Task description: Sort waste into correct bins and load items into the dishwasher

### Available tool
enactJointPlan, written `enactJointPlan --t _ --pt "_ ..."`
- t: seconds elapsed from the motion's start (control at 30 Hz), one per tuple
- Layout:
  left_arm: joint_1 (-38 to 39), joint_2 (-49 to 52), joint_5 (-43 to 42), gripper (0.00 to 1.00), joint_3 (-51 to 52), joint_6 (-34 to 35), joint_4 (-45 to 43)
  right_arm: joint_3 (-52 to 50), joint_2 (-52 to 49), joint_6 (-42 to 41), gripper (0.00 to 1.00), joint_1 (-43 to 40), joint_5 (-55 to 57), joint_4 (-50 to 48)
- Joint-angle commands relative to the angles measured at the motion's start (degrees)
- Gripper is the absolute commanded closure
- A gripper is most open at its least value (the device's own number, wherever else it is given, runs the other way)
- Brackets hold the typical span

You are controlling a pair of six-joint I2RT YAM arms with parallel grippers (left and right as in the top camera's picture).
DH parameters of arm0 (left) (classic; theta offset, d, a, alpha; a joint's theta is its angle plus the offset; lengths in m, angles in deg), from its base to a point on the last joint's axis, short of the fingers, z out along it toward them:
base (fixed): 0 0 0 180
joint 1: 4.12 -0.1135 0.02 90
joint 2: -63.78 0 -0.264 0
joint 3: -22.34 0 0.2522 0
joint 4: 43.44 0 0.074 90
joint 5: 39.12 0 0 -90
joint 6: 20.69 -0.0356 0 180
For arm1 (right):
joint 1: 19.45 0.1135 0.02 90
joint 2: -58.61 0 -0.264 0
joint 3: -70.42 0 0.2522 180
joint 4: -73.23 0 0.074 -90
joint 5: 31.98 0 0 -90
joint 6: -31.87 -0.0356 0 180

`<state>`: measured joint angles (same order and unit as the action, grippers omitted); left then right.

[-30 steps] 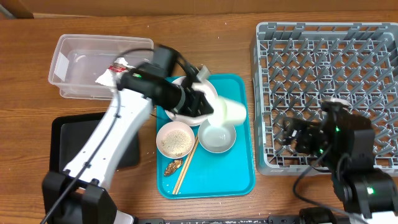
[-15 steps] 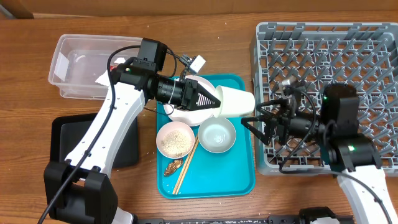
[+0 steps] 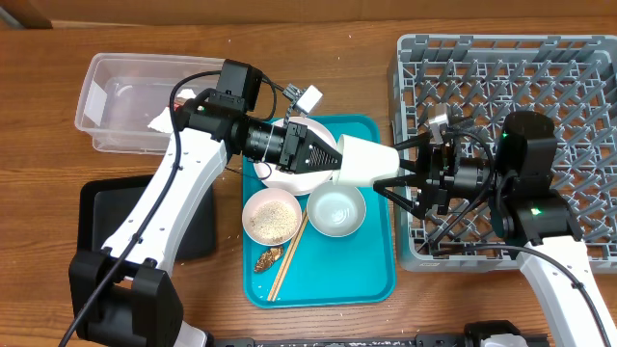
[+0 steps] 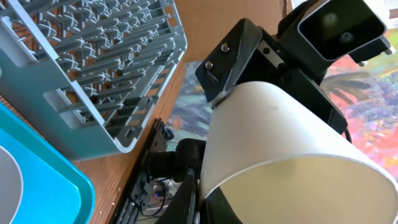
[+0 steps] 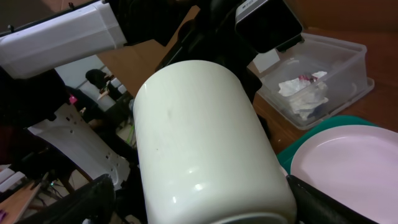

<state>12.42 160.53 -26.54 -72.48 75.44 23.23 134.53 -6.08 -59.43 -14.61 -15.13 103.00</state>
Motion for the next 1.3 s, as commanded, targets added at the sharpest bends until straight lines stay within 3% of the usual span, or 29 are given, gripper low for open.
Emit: enactJointPlan --t 0.0,0.2,0.47,0.67,0.73,0.8,0.9,0.97,1.13,1.27 --pt "0.42 0.26 0.83 0.96 -0.52 -0.09 -0.09 1.31 0.37 0.48 0.20 0.24 -4.98 -0.79" --pt "1.01 0.26 0.17 0.96 -0.52 0.31 -0.09 1.31 0.37 0.50 0.23 0.24 -4.94 -1.38" --pt "2.29 0.26 -0.37 0.96 -0.52 0.31 -0.28 1.31 0.37 0.48 0.42 0.24 -4.94 -1.42" --pt "2.25 0.26 -0.11 0.96 -0.52 0.28 -0.28 1.31 0.37 0.46 0.50 0.24 -4.96 -1.36" --pt "2.25 0.26 2.86 0.76 -0.52 0.31 -0.22 1.31 0.37 0.44 0.51 0.24 -4.94 -1.11" --pt "2.25 0.26 7.80 0.65 -0.52 0.35 0.50 1.31 0.37 0.44 0.54 0.24 -4.87 -0.48" --pt "2.21 0.26 22.03 0.51 -0.55 2.84 3.23 1.31 0.37 -1.29 0.64 0.24 -1.11 2.21" --pt "1.81 0.20 30.60 0.49 -0.55 3.32 5.18 1.31 0.37 -3.17 0.72 0.24 5.49 5.38" --pt "-1.53 -1.44 41.16 0.48 -0.57 4.72 8.04 1.79 0.39 -4.72 0.82 -0.17 21.49 12.96" --pt "-5.60 -5.18 51.39 0.47 -0.57 4.81 10.95 5.66 0.37 -4.72 0.96 -3.63 32.20 22.45"
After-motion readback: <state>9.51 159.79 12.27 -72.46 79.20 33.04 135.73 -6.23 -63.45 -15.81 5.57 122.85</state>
